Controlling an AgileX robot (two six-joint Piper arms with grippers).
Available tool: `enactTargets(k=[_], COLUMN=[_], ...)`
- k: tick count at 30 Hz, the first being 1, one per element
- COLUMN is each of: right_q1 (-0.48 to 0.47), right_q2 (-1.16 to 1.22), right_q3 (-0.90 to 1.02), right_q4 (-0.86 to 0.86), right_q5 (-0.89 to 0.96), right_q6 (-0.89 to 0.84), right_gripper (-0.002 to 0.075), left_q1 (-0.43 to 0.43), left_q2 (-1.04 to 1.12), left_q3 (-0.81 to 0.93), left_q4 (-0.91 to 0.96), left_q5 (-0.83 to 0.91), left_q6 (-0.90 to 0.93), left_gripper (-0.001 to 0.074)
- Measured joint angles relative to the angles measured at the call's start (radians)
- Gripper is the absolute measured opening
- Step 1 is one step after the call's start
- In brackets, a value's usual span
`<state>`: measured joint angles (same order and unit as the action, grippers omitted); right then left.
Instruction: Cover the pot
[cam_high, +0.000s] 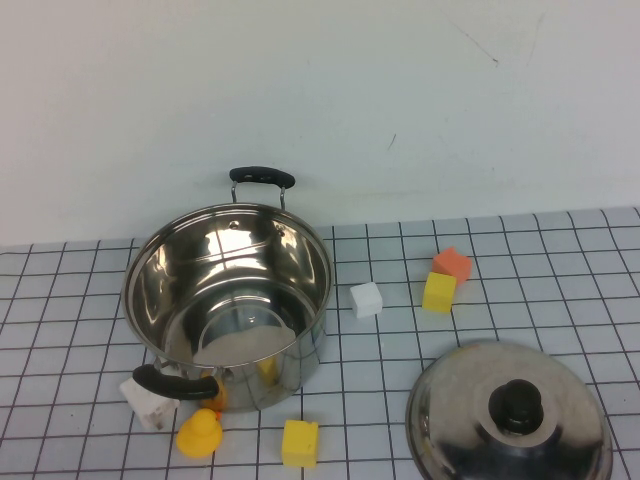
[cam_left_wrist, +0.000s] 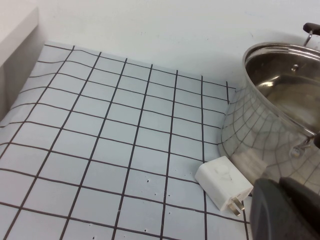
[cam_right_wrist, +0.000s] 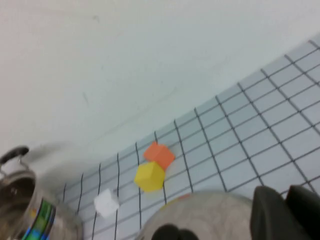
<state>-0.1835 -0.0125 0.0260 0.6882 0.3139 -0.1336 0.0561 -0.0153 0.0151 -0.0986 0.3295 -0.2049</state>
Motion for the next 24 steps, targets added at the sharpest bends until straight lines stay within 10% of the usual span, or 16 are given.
enactTargets(k=[13, 24], right_q1=[0.0, 0.017], right_q2=[0.033, 0.138], right_q3=[-0.153, -0.266], right_q4=[0.313, -0.139], right_q5=[0.313, 0.157], right_q6=[-0.623, -0.221], right_gripper=[0.0063, 0.0141], left_q1=[0.0, 0.0], left_q2=[0.0, 0.0], left_q3=[0.0, 0.0], left_q4=[0.0, 0.0], left_q5=[0.0, 0.0], left_q6=[0.0, 0.0], left_gripper=[-0.0003, -0.0003])
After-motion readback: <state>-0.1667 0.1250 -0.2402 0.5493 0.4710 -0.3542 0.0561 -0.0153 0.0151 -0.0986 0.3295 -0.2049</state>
